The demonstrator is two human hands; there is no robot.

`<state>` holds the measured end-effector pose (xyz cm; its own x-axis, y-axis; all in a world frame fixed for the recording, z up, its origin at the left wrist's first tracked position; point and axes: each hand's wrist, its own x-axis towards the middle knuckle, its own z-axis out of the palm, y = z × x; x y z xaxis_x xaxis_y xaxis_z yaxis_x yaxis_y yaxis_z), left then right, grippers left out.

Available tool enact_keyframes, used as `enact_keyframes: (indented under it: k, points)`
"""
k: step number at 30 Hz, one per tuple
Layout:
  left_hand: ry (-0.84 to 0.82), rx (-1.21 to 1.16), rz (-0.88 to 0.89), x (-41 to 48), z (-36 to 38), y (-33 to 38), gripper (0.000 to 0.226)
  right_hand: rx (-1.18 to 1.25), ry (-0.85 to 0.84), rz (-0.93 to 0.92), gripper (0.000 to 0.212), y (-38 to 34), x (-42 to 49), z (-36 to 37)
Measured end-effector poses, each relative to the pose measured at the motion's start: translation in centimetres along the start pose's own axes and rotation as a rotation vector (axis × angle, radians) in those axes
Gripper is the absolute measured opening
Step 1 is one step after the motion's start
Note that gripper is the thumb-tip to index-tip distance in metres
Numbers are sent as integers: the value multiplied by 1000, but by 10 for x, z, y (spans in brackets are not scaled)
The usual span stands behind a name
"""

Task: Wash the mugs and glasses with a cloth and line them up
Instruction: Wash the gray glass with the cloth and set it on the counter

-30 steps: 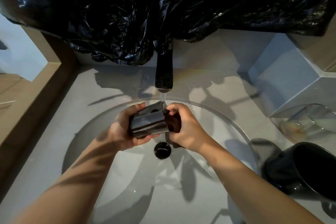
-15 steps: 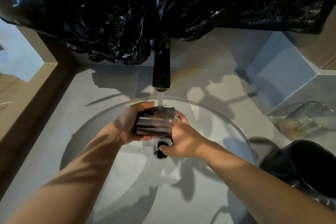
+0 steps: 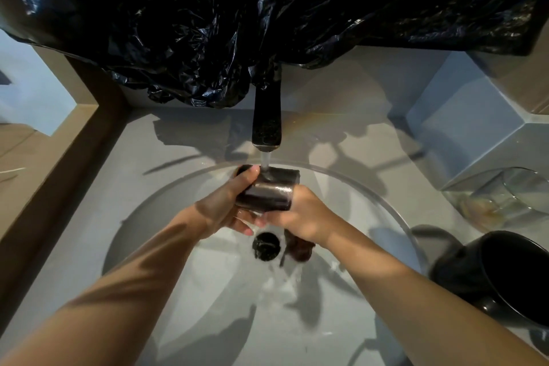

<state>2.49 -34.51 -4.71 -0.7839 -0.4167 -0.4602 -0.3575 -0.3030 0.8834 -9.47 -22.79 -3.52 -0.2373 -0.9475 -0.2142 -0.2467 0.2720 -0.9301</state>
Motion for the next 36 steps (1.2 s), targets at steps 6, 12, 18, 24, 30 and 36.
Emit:
enact_keyframes:
  k: [6, 12, 18, 24, 30, 36]
  points:
    - [309, 16, 223, 6, 22, 4, 45, 373, -24, 183, 34, 0, 3, 8]
    - [243, 296, 441, -1, 5, -13, 50, 642, -113, 224, 31, -3, 1, -7]
    - [273, -47, -36, -1, 17, 2, 41, -52, -33, 102, 31, 11, 5, 10]
    - [443, 377, 589, -1, 12, -28, 30, 731, -85, 345, 20, 5, 4, 5]
    - [165, -170, -178, -8, 15, -24, 55, -60, -21, 30, 45, 28, 4, 18]
    - [459, 144, 293, 5, 24, -39, 28, 768, -51, 333, 22, 22, 2, 15]
